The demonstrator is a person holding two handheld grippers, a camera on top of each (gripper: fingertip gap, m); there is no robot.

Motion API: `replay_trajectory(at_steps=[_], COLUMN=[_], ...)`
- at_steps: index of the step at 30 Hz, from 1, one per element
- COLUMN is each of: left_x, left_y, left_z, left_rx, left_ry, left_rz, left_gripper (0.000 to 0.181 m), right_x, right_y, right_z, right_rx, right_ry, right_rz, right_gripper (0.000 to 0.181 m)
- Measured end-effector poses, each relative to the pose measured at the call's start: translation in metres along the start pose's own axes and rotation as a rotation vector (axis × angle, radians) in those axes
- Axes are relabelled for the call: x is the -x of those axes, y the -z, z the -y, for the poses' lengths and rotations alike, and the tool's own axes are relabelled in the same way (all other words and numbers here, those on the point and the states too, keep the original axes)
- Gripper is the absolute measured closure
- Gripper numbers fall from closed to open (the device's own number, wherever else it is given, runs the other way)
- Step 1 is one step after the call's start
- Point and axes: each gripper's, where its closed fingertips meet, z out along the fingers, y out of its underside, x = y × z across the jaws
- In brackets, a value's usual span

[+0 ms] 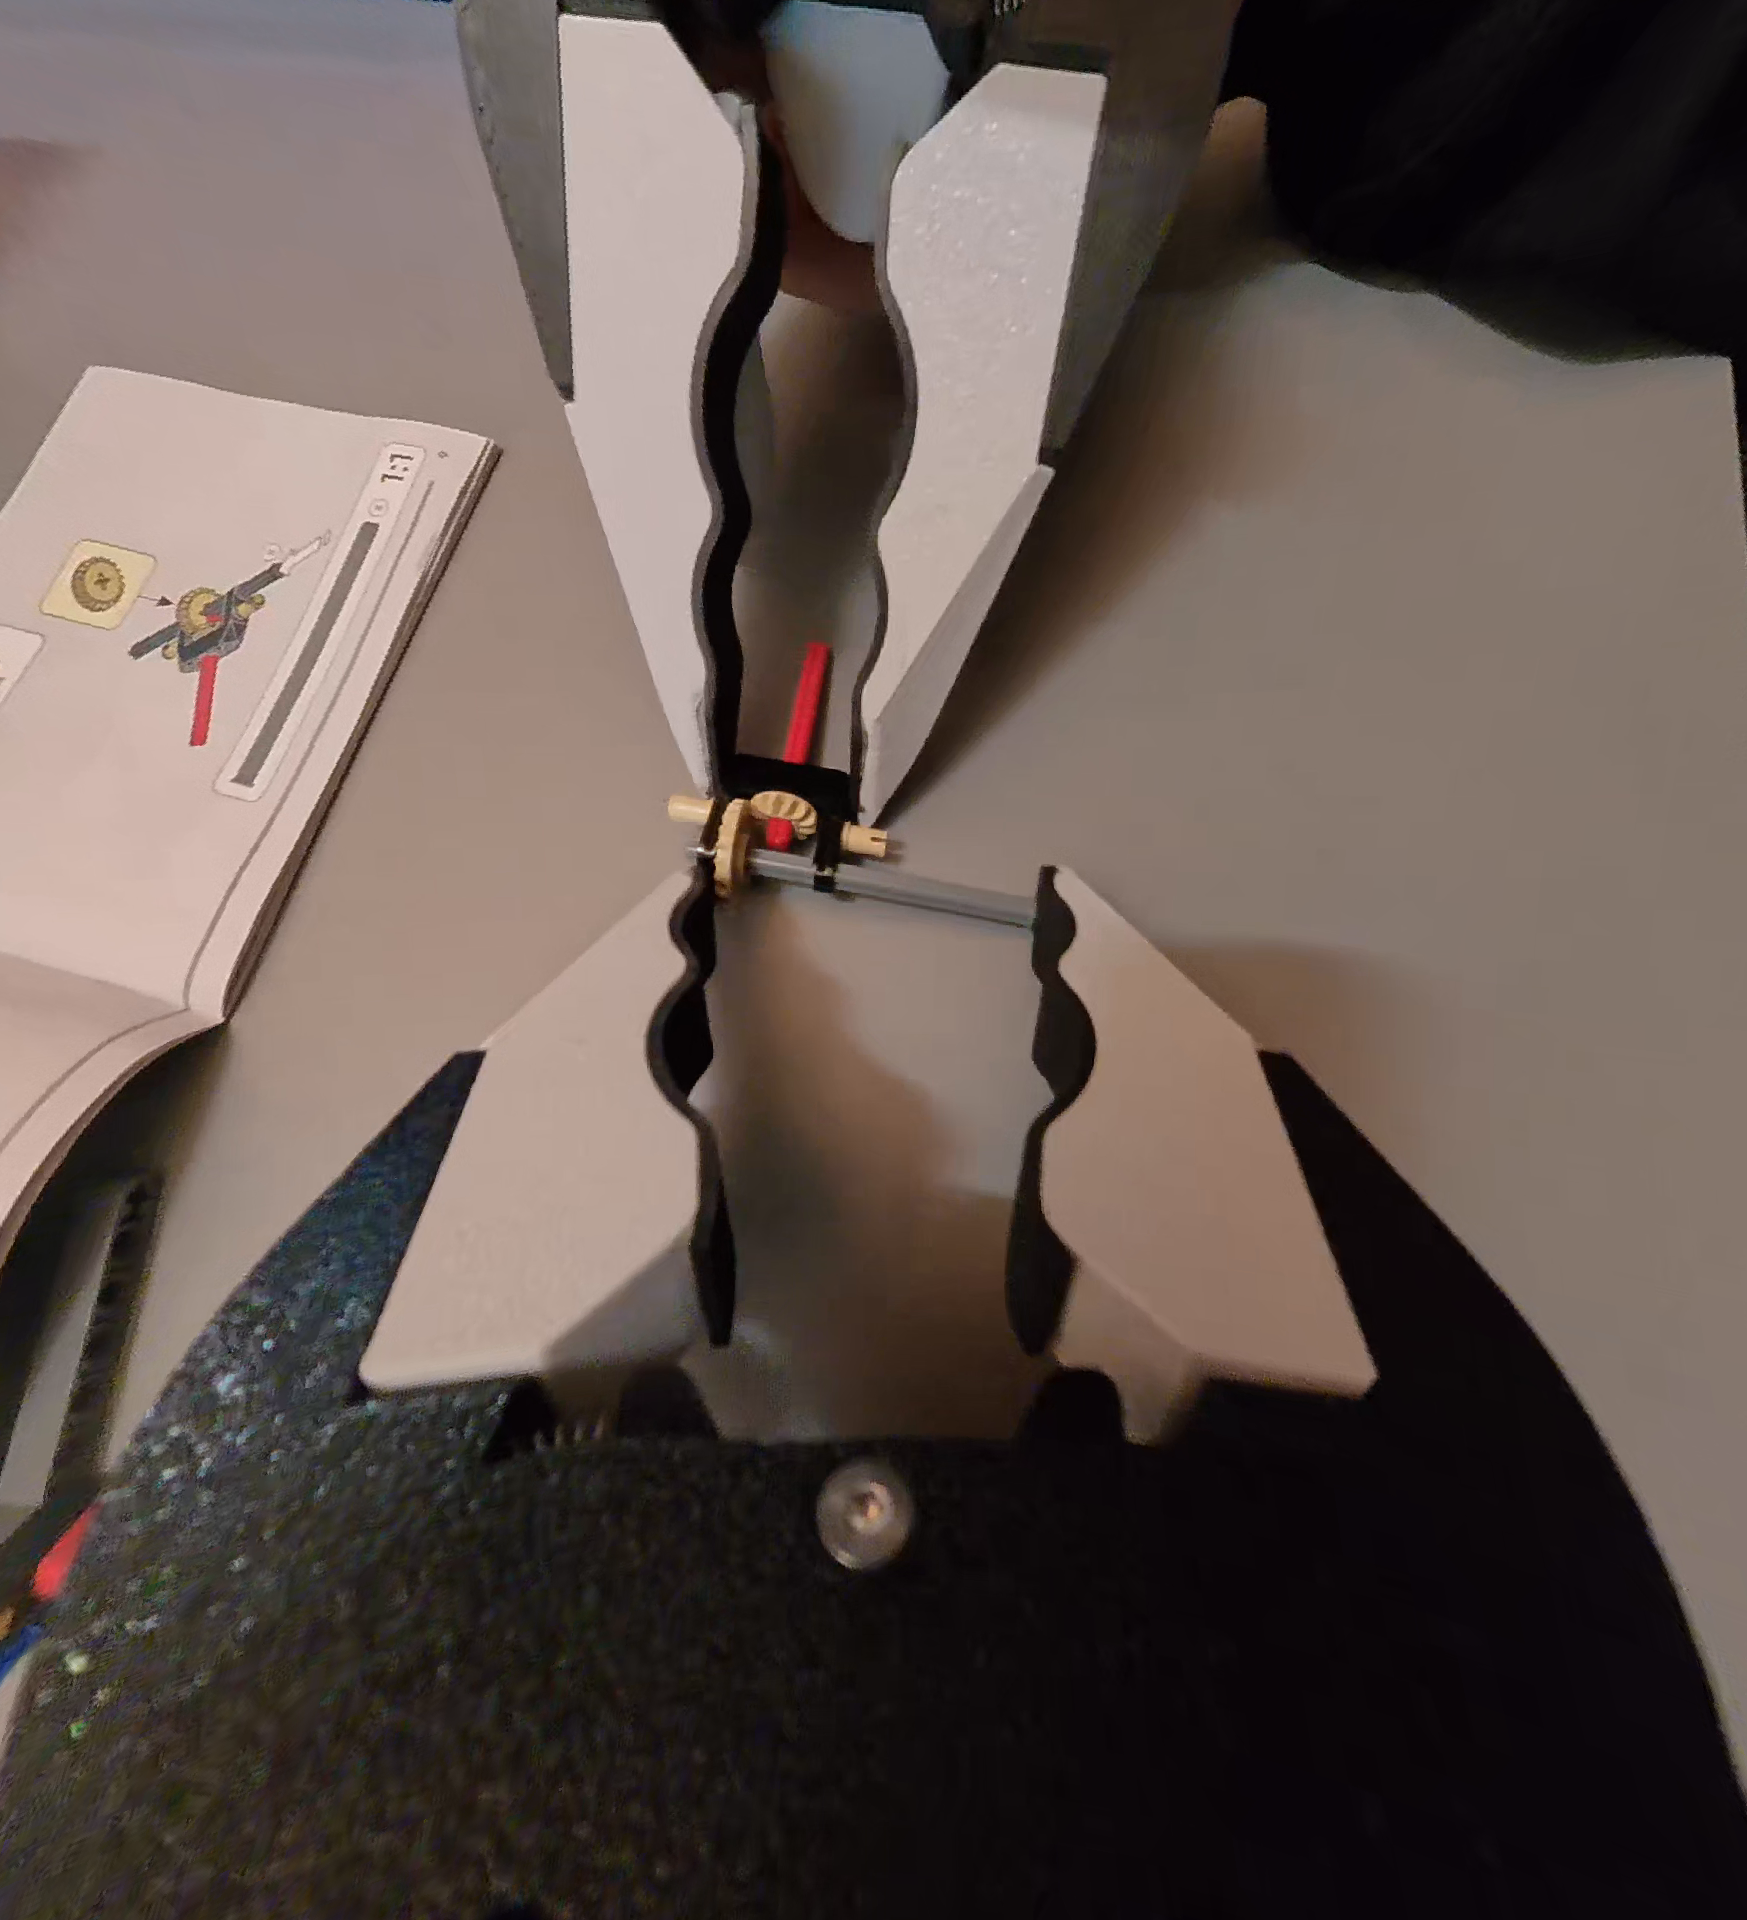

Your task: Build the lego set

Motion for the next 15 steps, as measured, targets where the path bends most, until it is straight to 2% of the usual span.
replay_trajectory(at_steps=[8, 10, 15], left_x=[0.001, 0.009, 0.011], left_y=[0.001, 0.001, 0.004], left_z=[-0.001, 0.0, -0.001], left_rx=[-0.005, -0.009, -0.02], left_ry=[-0.074, -0.091, -0.116], left_rz=[-0.041, 0.005, 0.01], left_gripper=[0.124, 0.146, 0.147], right_x=[0.001, 0.002, 0.002], right_y=[-0.001, -0.002, -0.002], right_z=[0.0, 0.0, 0.001], right_rx=[0.005, 0.005, 0.001], right_ry=[0.03, 0.035, 0.034], right_rz=[0.0, 0.004, 0.001], right_gripper=[0.159, 0.159, 0.158])
